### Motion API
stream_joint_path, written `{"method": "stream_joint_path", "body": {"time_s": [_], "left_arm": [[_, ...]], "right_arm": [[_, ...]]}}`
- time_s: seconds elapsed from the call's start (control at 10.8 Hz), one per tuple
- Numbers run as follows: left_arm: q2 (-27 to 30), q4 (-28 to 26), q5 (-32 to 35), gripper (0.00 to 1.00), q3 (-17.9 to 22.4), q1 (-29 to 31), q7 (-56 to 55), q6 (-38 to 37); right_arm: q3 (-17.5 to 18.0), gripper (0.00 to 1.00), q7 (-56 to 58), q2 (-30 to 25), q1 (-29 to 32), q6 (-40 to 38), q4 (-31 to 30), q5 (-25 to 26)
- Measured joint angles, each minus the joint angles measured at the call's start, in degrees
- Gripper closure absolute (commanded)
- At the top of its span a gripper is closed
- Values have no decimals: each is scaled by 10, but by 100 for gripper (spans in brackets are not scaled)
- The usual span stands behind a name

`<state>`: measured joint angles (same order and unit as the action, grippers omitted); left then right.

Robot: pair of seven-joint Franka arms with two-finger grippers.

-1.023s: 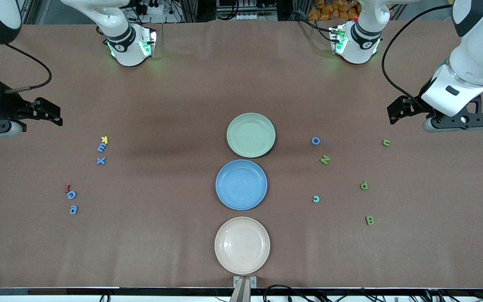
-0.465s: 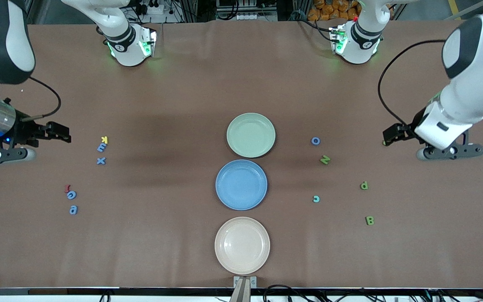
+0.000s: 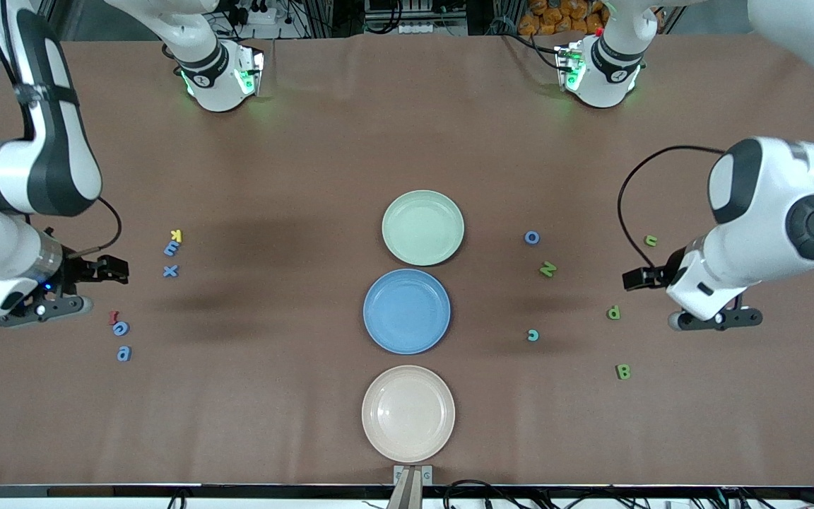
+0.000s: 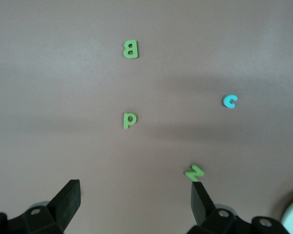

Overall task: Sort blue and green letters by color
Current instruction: 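Lower the right gripper to blue c while the left gripper reaches green p, then close the right gripper on blue c while the left gripper grasps green p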

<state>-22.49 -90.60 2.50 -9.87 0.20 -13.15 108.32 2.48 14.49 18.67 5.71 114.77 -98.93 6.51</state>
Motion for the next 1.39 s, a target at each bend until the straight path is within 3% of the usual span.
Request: {"method": "stream_joint_path", "body": {"time_s": [0.19, 0.37, 0.65, 0.84, 1.12, 1.39], "left_arm": [[-44, 0, 11, 0, 1, 2, 0, 49], [-77, -12, 13, 0, 2, 7, 0, 98], [-102, -35, 13, 0, 3, 29, 0, 125], [-121, -45, 15, 0, 3, 37, 0, 153], [-139, -94, 35, 0, 3, 43, 0, 237], [-139, -145, 80, 0, 2, 43, -27, 294]], "right_arm": [[0, 0, 49, 64, 13, 12, 34, -4], [0, 1, 169, 125, 33, 13, 82, -6], [0, 1, 299, 166, 59, 15, 107, -7], [0, 7, 359, 181, 64, 50, 107, -7], [0, 26, 393, 196, 71, 92, 101, -7], [0, 32, 431, 202, 81, 137, 74, -6]]}}
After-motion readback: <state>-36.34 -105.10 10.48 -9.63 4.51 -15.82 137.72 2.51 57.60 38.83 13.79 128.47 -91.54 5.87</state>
